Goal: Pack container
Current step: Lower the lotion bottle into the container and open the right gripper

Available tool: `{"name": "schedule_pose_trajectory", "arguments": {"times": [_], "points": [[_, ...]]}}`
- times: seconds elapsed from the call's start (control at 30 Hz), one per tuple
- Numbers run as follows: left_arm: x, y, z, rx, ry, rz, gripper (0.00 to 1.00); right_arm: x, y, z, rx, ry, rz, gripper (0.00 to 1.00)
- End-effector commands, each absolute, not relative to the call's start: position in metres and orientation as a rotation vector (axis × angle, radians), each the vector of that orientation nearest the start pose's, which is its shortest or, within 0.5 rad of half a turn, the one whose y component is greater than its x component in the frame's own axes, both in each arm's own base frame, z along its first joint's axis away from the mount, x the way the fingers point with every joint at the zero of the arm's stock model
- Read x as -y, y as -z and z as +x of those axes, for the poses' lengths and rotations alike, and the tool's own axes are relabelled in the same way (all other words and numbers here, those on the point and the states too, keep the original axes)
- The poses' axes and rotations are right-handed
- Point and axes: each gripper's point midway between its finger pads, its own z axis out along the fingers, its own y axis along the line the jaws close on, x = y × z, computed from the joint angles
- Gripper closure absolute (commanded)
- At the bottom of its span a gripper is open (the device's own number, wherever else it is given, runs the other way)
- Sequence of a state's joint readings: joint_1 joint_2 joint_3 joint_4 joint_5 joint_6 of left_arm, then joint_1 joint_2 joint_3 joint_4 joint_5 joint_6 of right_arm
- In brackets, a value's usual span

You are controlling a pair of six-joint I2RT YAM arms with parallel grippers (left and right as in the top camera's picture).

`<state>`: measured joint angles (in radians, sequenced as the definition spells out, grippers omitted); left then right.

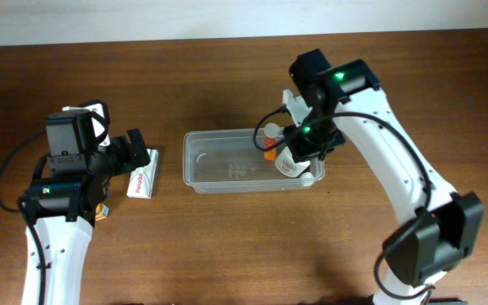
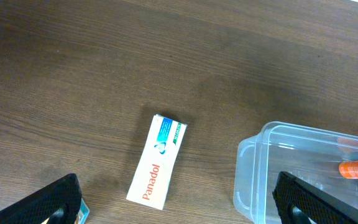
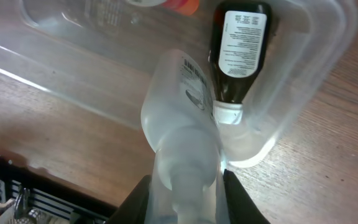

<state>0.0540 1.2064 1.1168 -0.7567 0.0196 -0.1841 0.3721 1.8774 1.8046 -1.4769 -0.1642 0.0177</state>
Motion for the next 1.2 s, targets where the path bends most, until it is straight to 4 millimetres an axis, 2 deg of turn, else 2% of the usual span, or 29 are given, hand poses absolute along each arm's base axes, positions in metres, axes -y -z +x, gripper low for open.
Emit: {"name": "schedule_pose_trajectory", "arguments": {"times": [0.0,0.23,0.43,0.53,0.67,0.8,0.9,0.97,1.03,1.17], "points": [[-0.015,-0.22,0.341,-2.389,0.095,-0.281,0.01,-0.167,-0.157,0.321,-3.096,-0.289,-0.6,0.79],[-0.015,-0.22,0.341,-2.389,0.095,-0.281,0.01,-0.168,-0.13,0.329,-3.151,-0.257,-0.602,0.78],[-0.015,-0.22,0.341,-2.389,0.095,-0.281,0.01,-0.166,-0.113,0.328,-3.189,-0.236,-0.605,0.75],[-0.015,-0.22,0.341,-2.389,0.095,-0.281,0.01,-0.166,-0.112,0.327,-3.192,-0.236,-0.605,0.61],[-0.015,-0.22,0.341,-2.388,0.095,-0.281,0.0,-0.166,-0.112,0.327,-3.191,-0.237,-0.615,0.52],[-0.015,-0.22,0.341,-2.388,0.095,-0.281,0.01,-0.165,-0.114,0.324,-3.191,-0.236,-0.642,0.5],[-0.015,-0.22,0.341,-2.389,0.095,-0.281,0.0,-0.163,-0.124,0.324,-3.179,-0.226,-0.641,0.48],[-0.015,-0.22,0.341,-2.389,0.095,-0.281,0.0,-0.163,-0.139,0.326,-3.138,-0.224,-0.638,0.48],[-0.015,-0.22,0.341,-2.389,0.095,-0.281,0.01,-0.164,-0.16,0.329,-3.071,-0.239,-0.633,0.46],[-0.015,-0.22,0.341,-2.39,0.095,-0.281,0.01,-0.164,-0.217,0.332,-2.88,-0.269,-0.629,0.42]]}}
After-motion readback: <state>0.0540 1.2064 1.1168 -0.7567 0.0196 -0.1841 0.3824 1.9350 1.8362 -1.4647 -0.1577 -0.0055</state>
